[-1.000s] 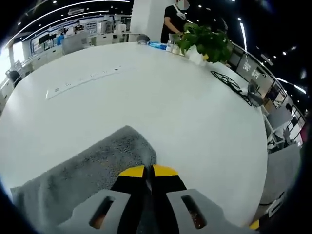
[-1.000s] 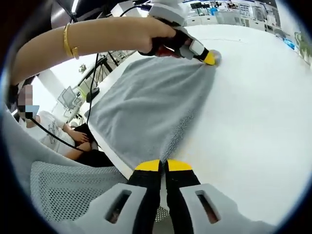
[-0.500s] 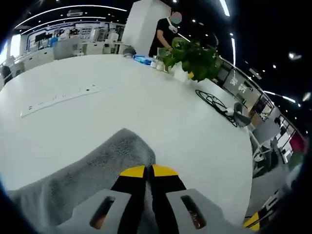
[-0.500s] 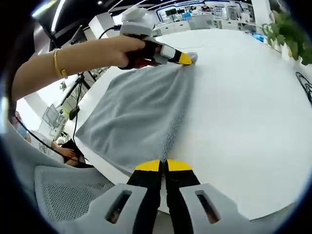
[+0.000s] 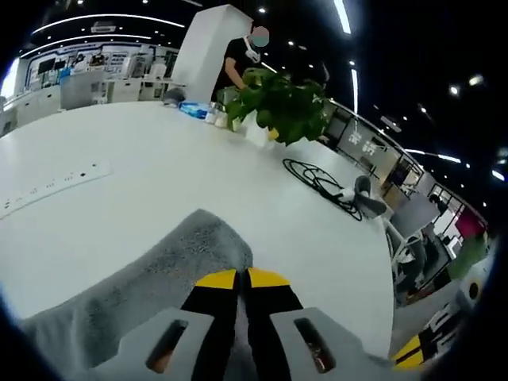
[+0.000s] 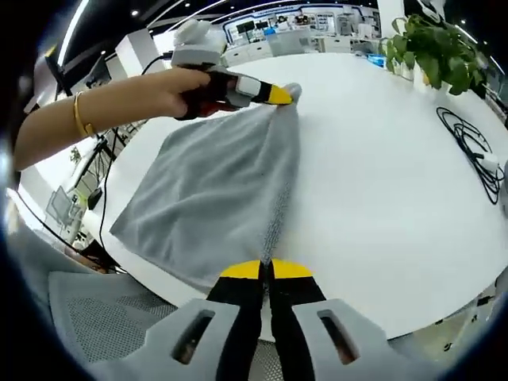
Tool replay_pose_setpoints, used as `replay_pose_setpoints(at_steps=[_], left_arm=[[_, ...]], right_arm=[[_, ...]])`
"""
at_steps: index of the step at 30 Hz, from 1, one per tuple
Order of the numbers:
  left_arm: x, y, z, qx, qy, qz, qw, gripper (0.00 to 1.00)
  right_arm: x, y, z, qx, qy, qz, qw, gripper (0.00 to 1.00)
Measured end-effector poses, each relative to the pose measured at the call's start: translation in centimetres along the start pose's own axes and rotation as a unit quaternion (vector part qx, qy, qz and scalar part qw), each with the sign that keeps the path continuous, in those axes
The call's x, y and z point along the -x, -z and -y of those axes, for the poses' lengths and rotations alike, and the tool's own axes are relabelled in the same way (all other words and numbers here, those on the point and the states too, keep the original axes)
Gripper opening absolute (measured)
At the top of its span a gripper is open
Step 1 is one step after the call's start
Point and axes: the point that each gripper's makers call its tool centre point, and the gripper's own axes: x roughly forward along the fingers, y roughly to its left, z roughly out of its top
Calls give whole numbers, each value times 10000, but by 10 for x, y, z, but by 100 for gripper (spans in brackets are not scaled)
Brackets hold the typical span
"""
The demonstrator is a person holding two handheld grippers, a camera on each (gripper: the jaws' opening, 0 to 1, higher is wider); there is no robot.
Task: Fold the towel on the table until its edges align and the towel forms a compact rectangular stack.
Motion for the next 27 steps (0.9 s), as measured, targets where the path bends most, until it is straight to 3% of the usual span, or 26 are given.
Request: replay_pose_setpoints(at_steps=[11,19,27], left_arm=[[26,-10,-4,70,119,262,9996,2],[56,-15,-10,117,184,620,9978,2],[90,-15,-35,149,-105,859,9961,2]], right_arm=[[2,-19,-32,383,-240,79,9989,0],[7,-42,-79,869,-510,369,9942,0],[4,-50,-128,1275,-913,470,9865,0]])
